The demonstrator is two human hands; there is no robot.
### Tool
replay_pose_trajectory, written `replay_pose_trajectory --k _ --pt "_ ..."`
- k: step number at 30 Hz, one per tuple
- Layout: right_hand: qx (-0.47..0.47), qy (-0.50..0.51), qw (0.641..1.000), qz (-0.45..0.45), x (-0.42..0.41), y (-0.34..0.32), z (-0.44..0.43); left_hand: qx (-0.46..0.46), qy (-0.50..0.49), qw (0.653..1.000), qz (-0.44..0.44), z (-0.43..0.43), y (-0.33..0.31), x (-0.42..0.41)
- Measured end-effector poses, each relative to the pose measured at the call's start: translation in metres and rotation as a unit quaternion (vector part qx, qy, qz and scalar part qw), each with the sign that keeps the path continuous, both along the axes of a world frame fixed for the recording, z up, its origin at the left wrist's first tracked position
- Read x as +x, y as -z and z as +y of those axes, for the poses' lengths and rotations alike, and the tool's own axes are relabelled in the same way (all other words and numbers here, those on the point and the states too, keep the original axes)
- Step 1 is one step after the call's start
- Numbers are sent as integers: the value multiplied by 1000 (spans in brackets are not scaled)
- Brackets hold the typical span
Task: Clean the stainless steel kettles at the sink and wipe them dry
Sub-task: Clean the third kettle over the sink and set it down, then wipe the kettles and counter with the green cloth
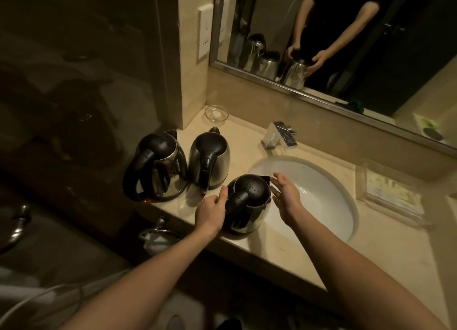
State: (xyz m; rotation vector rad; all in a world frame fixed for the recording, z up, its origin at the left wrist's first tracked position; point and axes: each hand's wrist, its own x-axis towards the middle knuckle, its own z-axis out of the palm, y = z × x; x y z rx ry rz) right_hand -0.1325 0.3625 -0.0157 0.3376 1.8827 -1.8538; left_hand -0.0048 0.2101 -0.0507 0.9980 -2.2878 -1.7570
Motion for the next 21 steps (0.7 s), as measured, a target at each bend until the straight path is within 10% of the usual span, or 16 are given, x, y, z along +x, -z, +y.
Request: replay_pose_trajectory --k 11,21 --pt "88 152 984 42 29 -2 111 -31 109 978 174 71 -69 -42" --pt "430 46 901 34 29 35 279 26 297 953 -50 227 -32 -85"
